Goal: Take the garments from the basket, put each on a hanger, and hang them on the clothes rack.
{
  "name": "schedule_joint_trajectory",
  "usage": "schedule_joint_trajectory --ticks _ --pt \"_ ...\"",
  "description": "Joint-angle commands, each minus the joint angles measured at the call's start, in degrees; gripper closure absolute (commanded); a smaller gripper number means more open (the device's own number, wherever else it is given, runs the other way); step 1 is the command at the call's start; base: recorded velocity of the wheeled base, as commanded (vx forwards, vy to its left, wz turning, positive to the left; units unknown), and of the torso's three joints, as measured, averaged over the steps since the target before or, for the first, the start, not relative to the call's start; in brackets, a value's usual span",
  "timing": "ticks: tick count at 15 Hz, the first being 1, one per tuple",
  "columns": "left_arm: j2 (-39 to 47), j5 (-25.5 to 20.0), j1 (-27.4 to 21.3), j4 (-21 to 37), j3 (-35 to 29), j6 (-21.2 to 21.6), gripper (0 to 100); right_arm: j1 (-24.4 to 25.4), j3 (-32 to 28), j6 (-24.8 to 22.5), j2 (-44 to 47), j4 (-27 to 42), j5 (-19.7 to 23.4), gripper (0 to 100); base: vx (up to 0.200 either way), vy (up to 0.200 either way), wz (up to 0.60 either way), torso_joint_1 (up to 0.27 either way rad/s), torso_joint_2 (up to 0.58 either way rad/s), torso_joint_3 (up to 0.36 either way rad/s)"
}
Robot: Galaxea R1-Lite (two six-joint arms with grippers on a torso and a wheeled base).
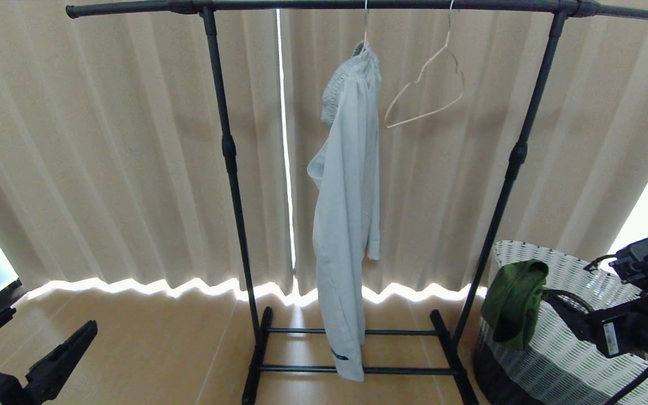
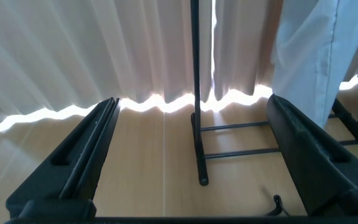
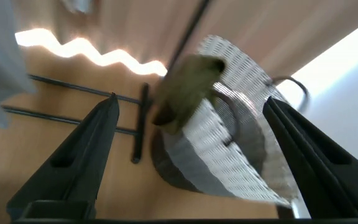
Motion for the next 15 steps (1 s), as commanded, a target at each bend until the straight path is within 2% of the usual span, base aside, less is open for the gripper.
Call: schedule_joint_trajectory --ticks 1,2,11,15 --pt "-0.18 0.04 -0.29 0.0 -0.1 -0.07 0 0.03 0.43 -0.03 0.19 -1.98 5.31 0 0.0 0.0 0.0 0.0 0.0 0.0" --pt "-0.45 0.04 -0.38 0.0 -0.19 -0.07 0 -0.06 0.52 0.05 0.28 -1.98 7.94 0 0.0 0.0 0.0 0.0 0.0 0.0" --pt "-0.27 -0.05 -1.87 0.0 -1.33 0.02 0 -0.15 1.84 -0.03 0.19 -2.24 8.12 0 0.0 0.0 0.0 0.0 0.0 0.0" --pt "-0.45 0.04 -3.89 0.0 -1.15 -0.07 0 -0.24 1.84 -0.03 0.1 -2.24 8.12 0 0.0 -0.2 0.0 0.002 0.0 0.001"
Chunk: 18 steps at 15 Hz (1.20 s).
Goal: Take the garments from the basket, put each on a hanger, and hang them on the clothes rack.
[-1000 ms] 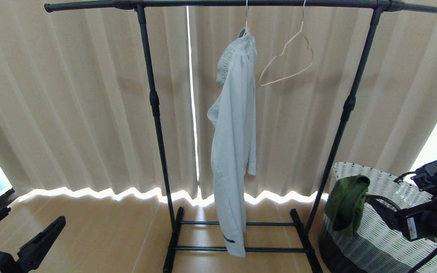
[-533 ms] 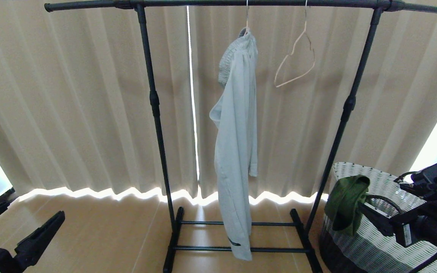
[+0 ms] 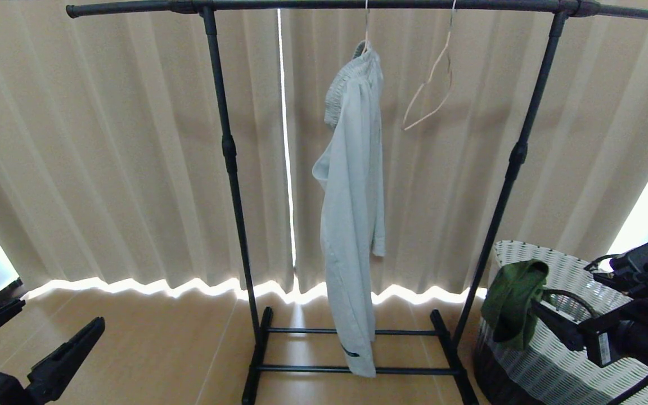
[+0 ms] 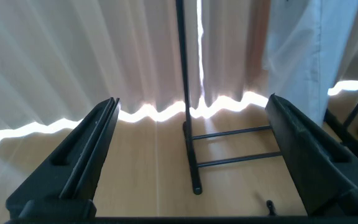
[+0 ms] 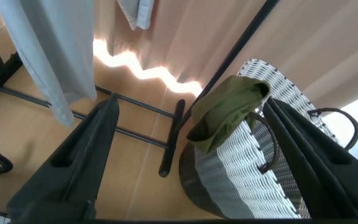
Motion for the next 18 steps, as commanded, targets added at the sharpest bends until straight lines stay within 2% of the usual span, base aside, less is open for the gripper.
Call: schedule_joint_trajectory --ticks 1,11,18 --pt "-0.01 0.06 -0.33 -0.03 0.03 -0.03 0 -0.02 0.0 -0.03 -0.01 -0.02 0.01 0 0.0 -0.2 0.0 0.002 0.0 0.002" --pt "-0.01 0.06 -0.33 -0.03 0.21 -0.03 0 -0.1 0.0 -0.03 -0.01 -0.02 -0.08 0 0.0 -0.2 0.0 0.003 0.0 0.003" --pt "-1.33 0.06 -1.12 0.06 0.21 -0.03 0 -0.19 0.0 -0.03 -0.27 -0.02 -0.34 0 0.0 0.0 0.0 0.0 0.0 0.0"
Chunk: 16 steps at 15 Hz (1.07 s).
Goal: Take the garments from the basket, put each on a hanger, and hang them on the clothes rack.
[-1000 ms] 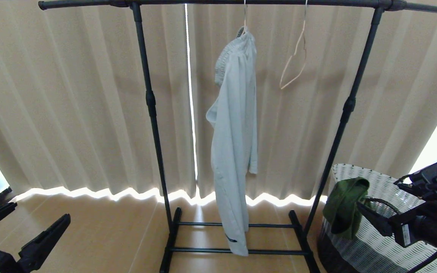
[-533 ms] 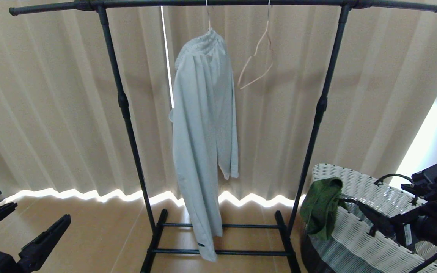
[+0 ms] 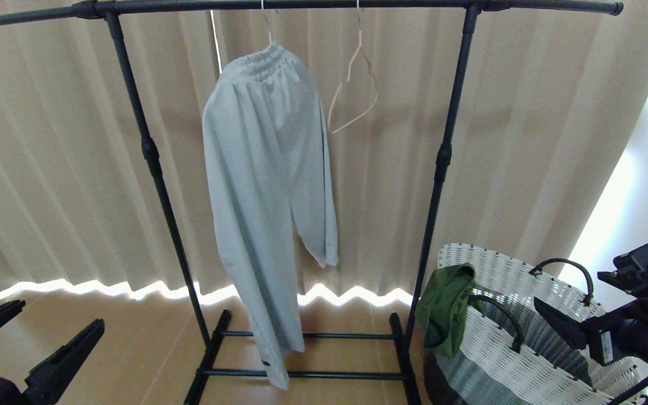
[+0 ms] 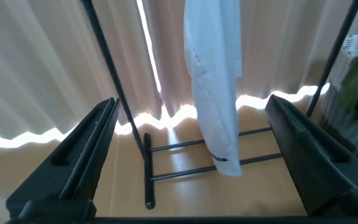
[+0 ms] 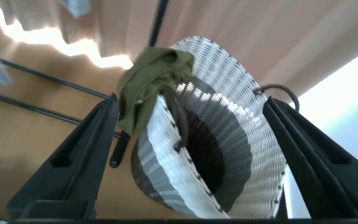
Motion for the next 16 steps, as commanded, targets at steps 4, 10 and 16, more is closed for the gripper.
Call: schedule_joint_trajectory --ticks 4,10,16 --pt "-0.06 0.01 -0.04 0.12 -0.08 0.08 0 -0.06 0.02 -0.1 -0.12 0.15 -0.36 0 0.0 0.0 0.0 0.0 0.0 0.0" --pt "0.73 0.1 0.05 0.3 0.01 0.96 0 -4.81 1.25 -0.54 0.41 0.94 -0.54 0 0.0 0.0 0.0 0.0 0.0 0.0" --pt "0.64 0.1 0.05 0.3 0.27 0.96 0 -4.81 1.78 -0.54 0.06 0.85 -0.54 0 0.2 0.0 0.0 0.0 0.0 0.002"
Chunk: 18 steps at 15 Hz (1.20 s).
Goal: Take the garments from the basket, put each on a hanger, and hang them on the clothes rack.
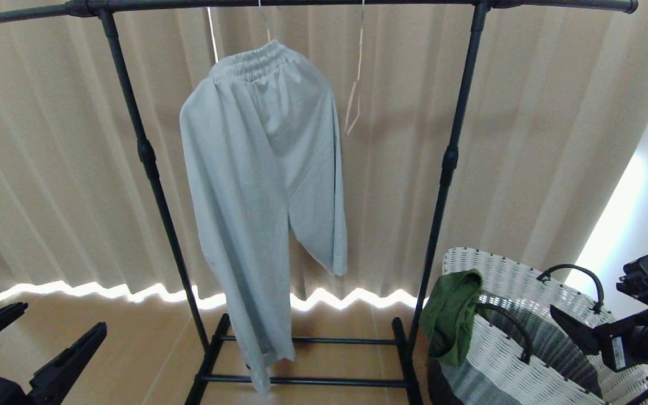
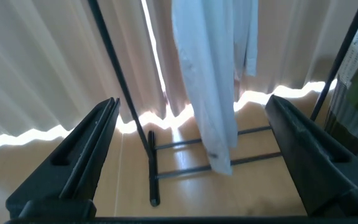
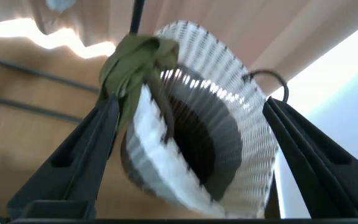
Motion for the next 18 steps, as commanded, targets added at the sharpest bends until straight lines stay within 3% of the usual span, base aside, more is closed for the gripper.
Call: schedule_joint_trajectory --ticks 1,9,18 --pt "0.03 -0.01 -0.07 -0.05 0.01 -0.01 0 0.01 0.07 -0.01 0.12 -0.02 0.01 0 0.2 0.0 0.0 0.002 0.0 -0.002" --pt "-0.06 -0.1 -0.16 -0.14 0.27 0.17 0 0.01 0.07 -0.01 0.3 -0.02 0.01 0 0.2 0.0 0.0 0.004 0.0 0.003" --pt "-0.06 -0.1 -0.16 -0.14 0.36 0.17 0 0.01 0.16 -0.01 0.38 0.06 0.01 0 0.0 0.0 0.0 0.0 0.0 0.0"
